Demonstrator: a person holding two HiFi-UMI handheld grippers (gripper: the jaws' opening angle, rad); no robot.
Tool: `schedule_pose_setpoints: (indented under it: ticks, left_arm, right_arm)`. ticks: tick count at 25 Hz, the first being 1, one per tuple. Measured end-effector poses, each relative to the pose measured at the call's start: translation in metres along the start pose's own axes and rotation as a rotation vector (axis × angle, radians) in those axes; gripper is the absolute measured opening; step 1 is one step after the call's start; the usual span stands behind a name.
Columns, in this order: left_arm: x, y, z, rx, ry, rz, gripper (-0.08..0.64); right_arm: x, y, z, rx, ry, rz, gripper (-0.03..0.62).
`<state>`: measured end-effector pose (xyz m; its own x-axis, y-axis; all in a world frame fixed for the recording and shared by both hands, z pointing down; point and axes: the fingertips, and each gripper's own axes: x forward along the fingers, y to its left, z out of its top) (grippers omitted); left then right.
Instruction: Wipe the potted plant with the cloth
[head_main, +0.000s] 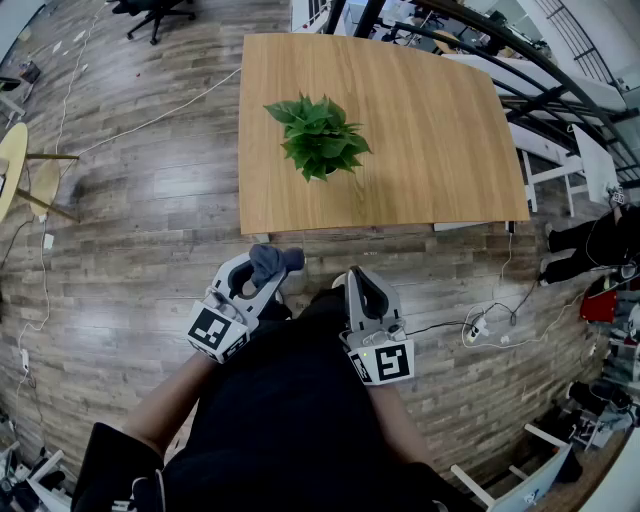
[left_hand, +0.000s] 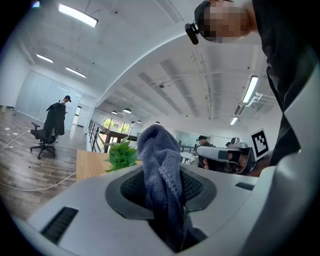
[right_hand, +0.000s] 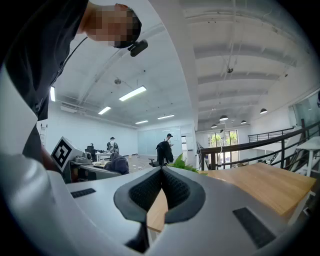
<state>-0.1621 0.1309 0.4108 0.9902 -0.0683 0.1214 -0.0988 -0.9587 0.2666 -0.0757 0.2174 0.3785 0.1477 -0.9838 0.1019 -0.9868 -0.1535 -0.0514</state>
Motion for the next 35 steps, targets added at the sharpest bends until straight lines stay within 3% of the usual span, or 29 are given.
schedule_pose_setpoints:
  ticks: [17, 22, 27, 30, 35]
  left_arm:
    - [0.003, 0.014, -0.011, 0.0, -0.001, 0.015, 0.152]
    - [0.016, 0.021, -0.012, 0.002, 0.009, 0.03, 0.152]
    - [0.043, 0.022, -0.005, -0.043, -0.012, -0.018, 0.152]
    - [0.054, 0.03, -0.011, -0.052, 0.016, 0.008, 0.152]
    - [0.089, 0.049, -0.026, -0.016, 0.054, 0.021, 0.152]
  right_arm:
    - [-0.005, -0.003, -0.005, 0.074, -0.013, 0.003, 0.02]
    - [0.007, -0.021, -0.016, 0.041, 0.023, 0.012, 0.02]
    - [0.03, -0.06, -0.027, 0.038, 0.027, 0.02, 0.021]
    - [0.046, -0.073, -0.037, 0.011, 0.053, 0.069, 0.025]
    - [0.08, -0.096, -0.062, -0.009, 0.125, 0.195, 0.158]
